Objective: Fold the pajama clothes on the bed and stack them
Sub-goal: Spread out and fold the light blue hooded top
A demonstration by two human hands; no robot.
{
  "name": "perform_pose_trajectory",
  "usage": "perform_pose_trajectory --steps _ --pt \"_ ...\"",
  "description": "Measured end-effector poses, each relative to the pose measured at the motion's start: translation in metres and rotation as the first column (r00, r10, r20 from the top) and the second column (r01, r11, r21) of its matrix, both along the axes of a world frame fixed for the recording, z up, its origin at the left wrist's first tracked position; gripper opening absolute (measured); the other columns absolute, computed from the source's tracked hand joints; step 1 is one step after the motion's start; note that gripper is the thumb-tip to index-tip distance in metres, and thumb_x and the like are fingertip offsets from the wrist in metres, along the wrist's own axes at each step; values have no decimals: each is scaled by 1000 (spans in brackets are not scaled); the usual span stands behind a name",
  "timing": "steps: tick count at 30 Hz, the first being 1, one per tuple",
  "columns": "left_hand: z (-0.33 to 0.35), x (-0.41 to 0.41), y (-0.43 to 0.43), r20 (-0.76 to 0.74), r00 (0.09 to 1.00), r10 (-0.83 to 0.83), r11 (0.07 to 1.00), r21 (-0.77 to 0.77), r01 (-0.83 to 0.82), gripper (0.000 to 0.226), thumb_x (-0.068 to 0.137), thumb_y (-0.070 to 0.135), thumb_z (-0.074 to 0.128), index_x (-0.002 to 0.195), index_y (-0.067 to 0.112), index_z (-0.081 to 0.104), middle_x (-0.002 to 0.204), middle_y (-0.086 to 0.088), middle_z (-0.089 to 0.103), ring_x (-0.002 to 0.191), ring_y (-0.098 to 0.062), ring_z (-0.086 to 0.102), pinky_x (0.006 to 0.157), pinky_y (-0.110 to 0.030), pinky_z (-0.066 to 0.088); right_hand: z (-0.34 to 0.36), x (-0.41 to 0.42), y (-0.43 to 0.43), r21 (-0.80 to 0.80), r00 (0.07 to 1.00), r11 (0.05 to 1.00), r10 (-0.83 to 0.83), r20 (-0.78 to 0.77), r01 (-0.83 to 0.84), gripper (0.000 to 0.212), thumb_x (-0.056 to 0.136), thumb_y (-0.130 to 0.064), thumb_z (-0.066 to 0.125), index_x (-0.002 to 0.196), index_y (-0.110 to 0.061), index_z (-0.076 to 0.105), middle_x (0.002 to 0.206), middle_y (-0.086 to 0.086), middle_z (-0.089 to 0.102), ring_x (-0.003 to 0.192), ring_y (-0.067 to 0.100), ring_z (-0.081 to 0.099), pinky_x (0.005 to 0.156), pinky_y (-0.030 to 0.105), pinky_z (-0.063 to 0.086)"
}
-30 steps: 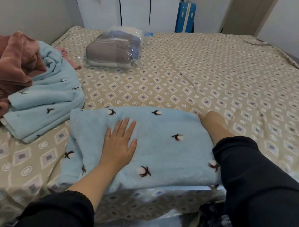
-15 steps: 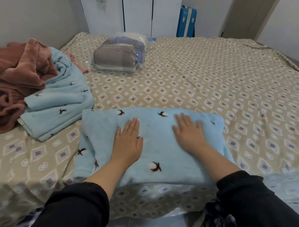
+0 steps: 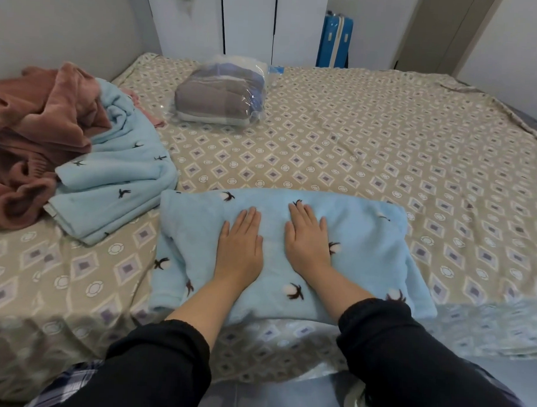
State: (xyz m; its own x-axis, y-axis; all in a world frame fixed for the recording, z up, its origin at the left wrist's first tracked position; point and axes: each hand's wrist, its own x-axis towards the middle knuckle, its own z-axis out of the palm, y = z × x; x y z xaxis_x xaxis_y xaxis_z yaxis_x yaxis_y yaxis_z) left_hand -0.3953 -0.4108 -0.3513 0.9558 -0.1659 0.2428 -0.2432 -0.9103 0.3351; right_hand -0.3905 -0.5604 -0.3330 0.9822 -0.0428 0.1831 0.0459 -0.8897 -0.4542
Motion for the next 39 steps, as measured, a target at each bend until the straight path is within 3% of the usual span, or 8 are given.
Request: perform_pose_trajectory --steps 6,9,12,16,19,28,34,39 --pt "27 0 31 0 1000 -10 916 -400 9 32 94 9 50 123 9 64 130 -6 62 122 -21 52 102 -25 34 -3 3 4 -126 1000 992 -7 -10 6 53 101 -30 23 152 -17 21 160 0 16 148 15 8 118 43 0" --pt "44 6 88 12 954 301 790 -563 -242 25 86 3 53 99 11 72 100 -3 70 95 -18 60 82 -22 39 -5 6 3 -152 1000 988 -17 -5 16 53 101 -30 22 153 -16 19 160 0 15 148 15 8 118 44 1" --pt "46 17 132 -293 817 496 553 -619 -558 19 85 10 51 98 13 64 89 -4 63 82 -25 58 70 -30 44 -7 6 2 -171 1000 985 -23 7 24 54 101 -30 23 153 -15 20 160 1 16 148 15 9 118 44 2" --pt "44 31 137 -647 707 286 338 -622 -706 29 87 34 59 85 6 64 69 -10 64 57 -25 58 49 -26 44 -9 6 1 -184 1000 982 -28 10 30 54 101 -28 24 152 -15 20 160 1 17 148 16 10 118 44 4" --pt "39 43 136 -683 707 182 276 -655 -704 50 82 50 66 109 8 65 95 -11 70 81 -25 67 68 -32 55 -10 7 1 -182 999 983 -31 13 33 53 101 -27 25 152 -14 22 160 2 19 147 16 12 118 44 6" --pt "55 71 146 -350 813 466 655 -481 -583 53 100 38 44 124 -8 56 130 -27 55 121 -37 50 92 -33 37 -13 8 -1 -162 999 986 -18 35 23 53 100 -29 23 152 -14 25 159 2 20 147 17 13 118 44 5" --pt "38 75 139 -410 800 439 787 -255 -562 43 99 33 44 130 4 53 132 -19 55 118 -36 53 89 -36 41 -11 8 -1 -177 1000 984 -19 9 20 54 100 -29 23 153 -16 20 160 0 16 148 15 8 119 43 2" --pt "67 82 103 117 970 214 976 5 -216 61 87 14 55 145 16 34 148 -9 35 132 -31 34 105 -41 31 1 5 2 -171 1000 985 -8 13 10 53 100 -28 29 151 -14 26 158 3 25 145 18 20 117 41 9"
